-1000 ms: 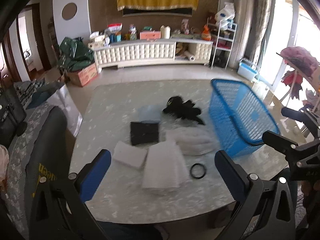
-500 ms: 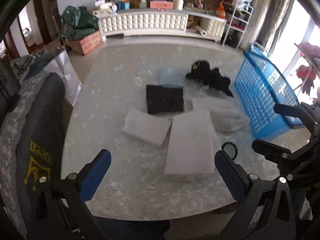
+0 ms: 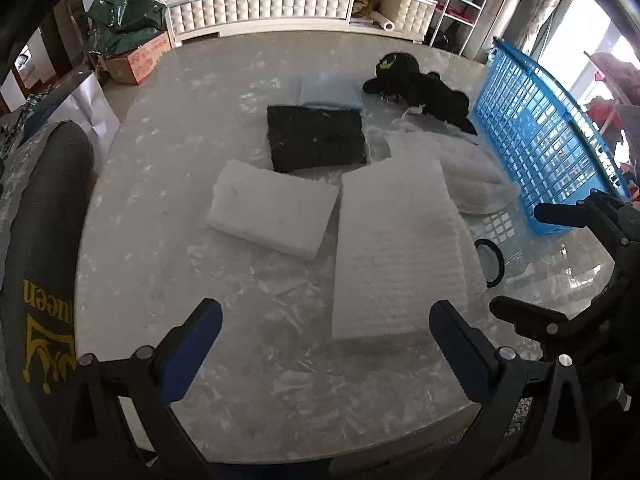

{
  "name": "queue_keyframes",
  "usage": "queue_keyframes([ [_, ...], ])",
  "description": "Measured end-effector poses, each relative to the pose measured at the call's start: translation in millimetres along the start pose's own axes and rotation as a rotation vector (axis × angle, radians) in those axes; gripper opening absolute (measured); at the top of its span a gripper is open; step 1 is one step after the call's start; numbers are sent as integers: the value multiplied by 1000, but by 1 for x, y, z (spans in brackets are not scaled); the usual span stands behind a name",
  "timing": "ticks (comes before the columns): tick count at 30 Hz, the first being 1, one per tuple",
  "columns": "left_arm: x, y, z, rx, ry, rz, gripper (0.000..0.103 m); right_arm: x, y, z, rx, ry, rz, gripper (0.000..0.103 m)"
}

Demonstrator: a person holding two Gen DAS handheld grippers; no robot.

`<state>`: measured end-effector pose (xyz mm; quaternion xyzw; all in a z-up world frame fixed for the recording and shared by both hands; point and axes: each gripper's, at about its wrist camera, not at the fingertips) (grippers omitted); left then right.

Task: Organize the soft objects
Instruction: 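Grasp the white waffle towel with the left tool while the right tool grasps the black ring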

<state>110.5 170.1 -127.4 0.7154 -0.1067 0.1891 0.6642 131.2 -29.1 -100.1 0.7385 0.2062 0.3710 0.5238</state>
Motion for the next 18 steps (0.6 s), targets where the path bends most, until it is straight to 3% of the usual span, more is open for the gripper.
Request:
queue_keyframes([
  [6, 3, -18, 3, -1, -13, -41, 103, -1, -21, 15, 9, -22, -33, 102],
  [12, 12, -31, 5, -14, -32, -39, 103, -2, -36, 29, 35, -39, -70, 93],
  [15, 14, -37, 13, -13, -76, -41, 103, 1, -38, 34, 39, -45, -76, 79],
  [18, 17, -46, 18, -20, -90, -53, 103, 0, -35, 38, 36, -33, -60, 72],
])
Point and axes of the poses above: each gripper's, at about its wrist camera, not at the fingertips, and y roughly against the way its jaws point, z to its right, x to its top, and after that the axes turned 10 degrees about x, right-handed
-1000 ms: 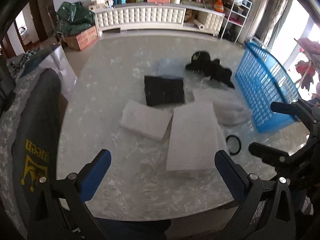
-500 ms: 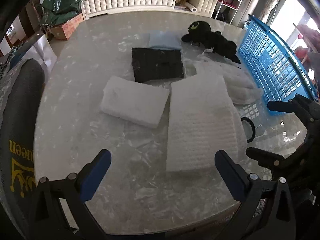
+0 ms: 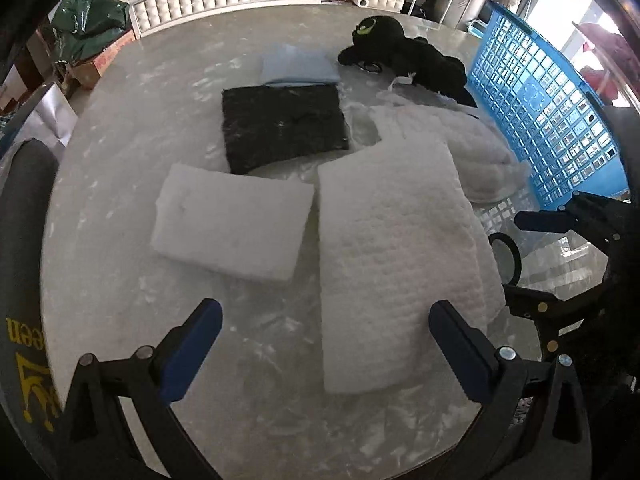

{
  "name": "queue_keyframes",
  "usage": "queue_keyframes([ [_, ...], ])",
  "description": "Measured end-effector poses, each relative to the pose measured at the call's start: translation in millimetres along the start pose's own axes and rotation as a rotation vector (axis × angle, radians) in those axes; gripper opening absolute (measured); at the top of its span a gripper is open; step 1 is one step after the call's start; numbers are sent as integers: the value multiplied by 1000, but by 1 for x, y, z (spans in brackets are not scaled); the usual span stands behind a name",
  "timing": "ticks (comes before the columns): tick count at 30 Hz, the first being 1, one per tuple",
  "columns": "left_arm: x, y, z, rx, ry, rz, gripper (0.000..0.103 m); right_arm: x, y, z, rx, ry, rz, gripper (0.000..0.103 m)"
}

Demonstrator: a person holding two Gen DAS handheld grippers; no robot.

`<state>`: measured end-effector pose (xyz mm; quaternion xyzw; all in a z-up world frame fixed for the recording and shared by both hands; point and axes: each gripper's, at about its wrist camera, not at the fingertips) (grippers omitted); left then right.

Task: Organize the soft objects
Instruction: 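Grasp the white waffle towel with the left tool while the right tool grasps the black ring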

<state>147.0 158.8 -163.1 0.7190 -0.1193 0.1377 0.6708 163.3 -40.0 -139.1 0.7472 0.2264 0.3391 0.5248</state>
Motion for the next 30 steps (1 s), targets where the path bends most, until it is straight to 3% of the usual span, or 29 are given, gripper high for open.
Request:
queue_keyframes([
  [7, 6, -16, 6, -49, 13, -15, 103, -10, 6, -3, 0, 10, 28, 52],
  [10, 6, -21, 15, -64, 0, -22, 98, -14, 9, -7, 5, 25, 31, 42],
  [12, 6, -21, 21, -53, -10, -11, 90, -16, 10, -9, 9, 30, 32, 39],
  [13, 6, -20, 24, -48, -15, -10, 80, -17, 5, -14, 8, 32, 32, 37],
  [14, 7, -20, 27, -48, -18, -8, 63, -17, 6, -15, 11, 31, 33, 36],
  [16, 8, -16, 30, -79, -20, -3, 49, -19, 7, -15, 12, 27, 35, 28],
  [18, 10, -14, 35, -127, -20, -12, 45, -21, 8, -16, 12, 21, 37, 22],
  [22, 9, -12, 39, -112, -20, -3, 28, -25, 5, -18, 12, 20, 35, 11],
  [30, -2, 7, 25, -127, 21, 11, 17, -24, 10, -29, -19, -4, 28, 8],
])
Point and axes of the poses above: each gripper's, at about its wrist camera, not at the fingertips, and y roughly against the way its jaws point, z to its right, x to its top, and after that the axes turned 10 degrees about x, right-handed
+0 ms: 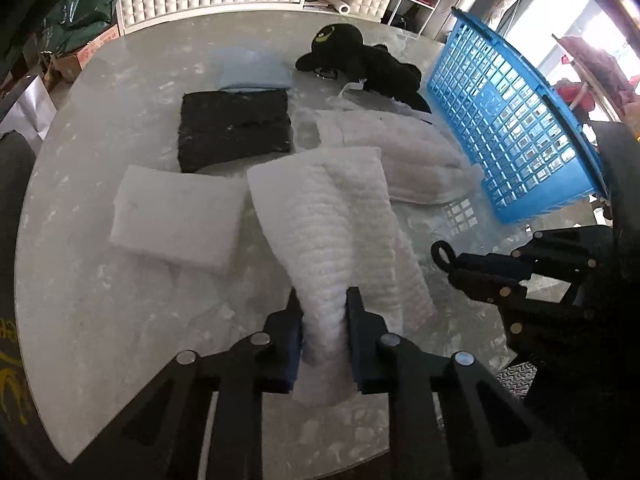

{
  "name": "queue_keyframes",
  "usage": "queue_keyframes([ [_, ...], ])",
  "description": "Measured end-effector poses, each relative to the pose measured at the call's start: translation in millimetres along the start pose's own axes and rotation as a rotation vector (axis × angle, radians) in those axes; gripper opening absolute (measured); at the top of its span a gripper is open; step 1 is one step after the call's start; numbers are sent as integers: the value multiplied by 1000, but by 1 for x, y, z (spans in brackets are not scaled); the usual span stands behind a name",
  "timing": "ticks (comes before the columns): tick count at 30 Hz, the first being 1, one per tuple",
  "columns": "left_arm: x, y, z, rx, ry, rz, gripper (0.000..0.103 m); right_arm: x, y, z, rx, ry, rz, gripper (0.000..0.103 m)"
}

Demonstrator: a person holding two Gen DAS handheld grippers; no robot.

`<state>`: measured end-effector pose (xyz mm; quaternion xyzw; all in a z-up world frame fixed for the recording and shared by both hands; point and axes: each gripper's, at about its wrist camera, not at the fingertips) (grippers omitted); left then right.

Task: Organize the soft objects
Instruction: 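Grasp the white waffle towel with the left tool while the right tool grasps the black ring, then carry the black ring into the blue basket and open the right tool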

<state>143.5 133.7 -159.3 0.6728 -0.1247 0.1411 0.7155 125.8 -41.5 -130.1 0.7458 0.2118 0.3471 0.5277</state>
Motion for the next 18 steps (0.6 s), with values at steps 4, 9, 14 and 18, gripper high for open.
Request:
queue_keyframes([
  [4, -9, 14, -6, -2, 16, 13, 15, -3, 18, -6, -19, 2, 18, 8],
  [9, -16, 31, -9, -1, 35, 37, 15, -5, 42, -16, -16, 11, 53, 8],
  [14, -19, 53, -6, 12, 23, 66, 15, -1, 75, -22, -3, 20, 96, 8],
  [18, -15, 66, 0, 23, 10, 89, 15, -3, 105, -21, -4, 23, 134, 8],
])
Point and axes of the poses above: each gripper's, at about its wrist camera, not at the fingertips, and y roughly against the way its jaws point, z to its right, x to its top, and after that the axes turned 10 degrees about x, right-handed
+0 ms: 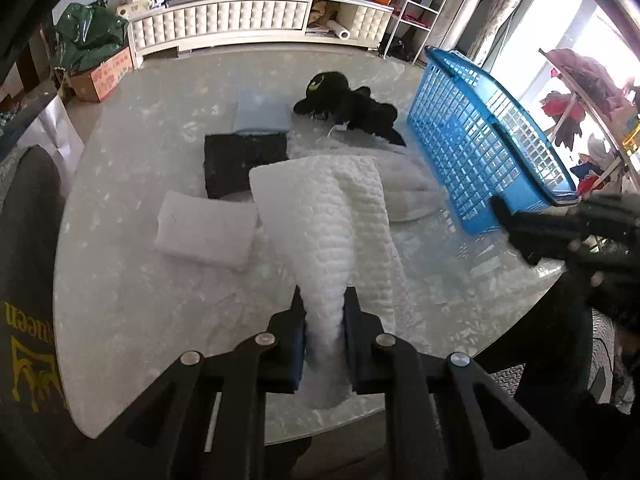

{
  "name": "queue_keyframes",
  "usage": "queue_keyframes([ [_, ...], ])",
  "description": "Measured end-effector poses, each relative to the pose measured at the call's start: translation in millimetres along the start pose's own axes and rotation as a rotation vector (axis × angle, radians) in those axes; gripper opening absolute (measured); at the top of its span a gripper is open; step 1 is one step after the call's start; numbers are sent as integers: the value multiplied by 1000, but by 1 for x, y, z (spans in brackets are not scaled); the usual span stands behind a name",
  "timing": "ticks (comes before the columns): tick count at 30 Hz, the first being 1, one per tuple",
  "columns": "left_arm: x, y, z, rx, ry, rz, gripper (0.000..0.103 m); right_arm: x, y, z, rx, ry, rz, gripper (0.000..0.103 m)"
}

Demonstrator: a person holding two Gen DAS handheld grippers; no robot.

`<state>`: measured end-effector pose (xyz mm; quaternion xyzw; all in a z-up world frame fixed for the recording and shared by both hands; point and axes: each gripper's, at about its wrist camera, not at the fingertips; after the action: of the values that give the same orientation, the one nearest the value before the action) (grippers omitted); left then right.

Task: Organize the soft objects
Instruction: 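Carry the black ring into the blue basket and open the right tool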

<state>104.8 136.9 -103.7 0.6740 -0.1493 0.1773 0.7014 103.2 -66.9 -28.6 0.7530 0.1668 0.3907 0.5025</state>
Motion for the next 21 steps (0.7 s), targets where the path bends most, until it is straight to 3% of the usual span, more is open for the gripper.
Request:
queue_keyframes([
  [11, 11, 19, 15, -2, -23, 15, 15, 13, 71, 53, -89, -49, 87, 8],
  [17, 17, 19, 21, 1, -20, 16, 15, 18, 54, 103, -153, -127, 48, 8],
  [21, 20, 17, 21, -1, -17, 7, 15, 18, 29, 134, -150, -176, 7, 8],
])
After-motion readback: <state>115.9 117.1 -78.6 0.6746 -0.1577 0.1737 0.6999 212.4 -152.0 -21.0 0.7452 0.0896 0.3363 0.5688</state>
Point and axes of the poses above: each gripper's, at about its wrist camera, not at the fingertips, and y roughly against the way its jaws point, z to its right, x to its top, and after that the axes turned 10 degrees about x, right-handed
